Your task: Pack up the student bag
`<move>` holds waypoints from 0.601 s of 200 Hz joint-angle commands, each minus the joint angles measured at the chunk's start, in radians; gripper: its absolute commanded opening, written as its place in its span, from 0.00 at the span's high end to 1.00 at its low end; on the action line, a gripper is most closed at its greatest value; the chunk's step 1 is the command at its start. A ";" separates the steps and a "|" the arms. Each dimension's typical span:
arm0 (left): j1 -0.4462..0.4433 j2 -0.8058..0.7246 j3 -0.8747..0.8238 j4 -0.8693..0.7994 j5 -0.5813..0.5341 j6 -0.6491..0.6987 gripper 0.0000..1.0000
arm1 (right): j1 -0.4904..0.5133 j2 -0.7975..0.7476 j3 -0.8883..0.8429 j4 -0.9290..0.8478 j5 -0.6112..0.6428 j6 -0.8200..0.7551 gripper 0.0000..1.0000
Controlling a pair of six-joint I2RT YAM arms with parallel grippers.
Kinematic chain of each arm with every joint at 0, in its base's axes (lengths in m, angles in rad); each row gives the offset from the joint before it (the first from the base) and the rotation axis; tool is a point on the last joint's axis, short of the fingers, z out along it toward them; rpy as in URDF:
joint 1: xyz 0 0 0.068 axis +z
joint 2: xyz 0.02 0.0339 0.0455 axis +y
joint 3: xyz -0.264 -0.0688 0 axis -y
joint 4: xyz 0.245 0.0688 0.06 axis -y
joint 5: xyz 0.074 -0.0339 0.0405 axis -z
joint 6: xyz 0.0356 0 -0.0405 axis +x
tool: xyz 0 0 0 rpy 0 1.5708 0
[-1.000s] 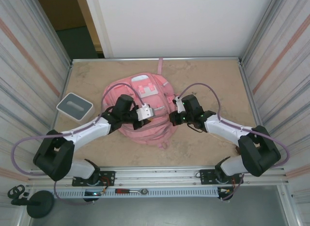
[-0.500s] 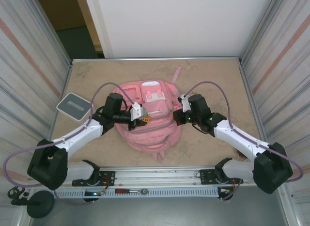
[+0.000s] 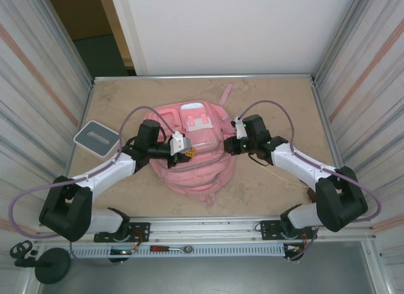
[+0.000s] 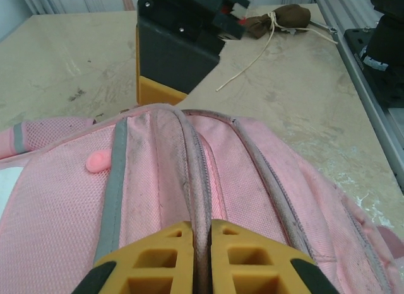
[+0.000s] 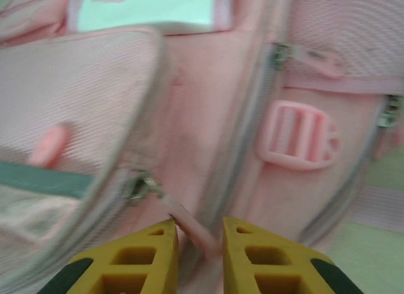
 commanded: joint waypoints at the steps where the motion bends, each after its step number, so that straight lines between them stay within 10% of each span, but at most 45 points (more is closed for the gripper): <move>1: -0.006 -0.021 0.047 0.044 0.162 0.021 1.00 | -0.059 -0.054 -0.034 -0.075 0.113 0.017 0.70; 86: -0.006 0.026 0.057 0.038 0.142 0.021 1.00 | -0.274 0.371 0.279 -0.001 -0.190 0.212 0.34; 120: -0.007 0.078 0.074 0.041 0.134 0.019 1.00 | -0.271 0.579 0.453 0.001 -0.250 0.225 0.39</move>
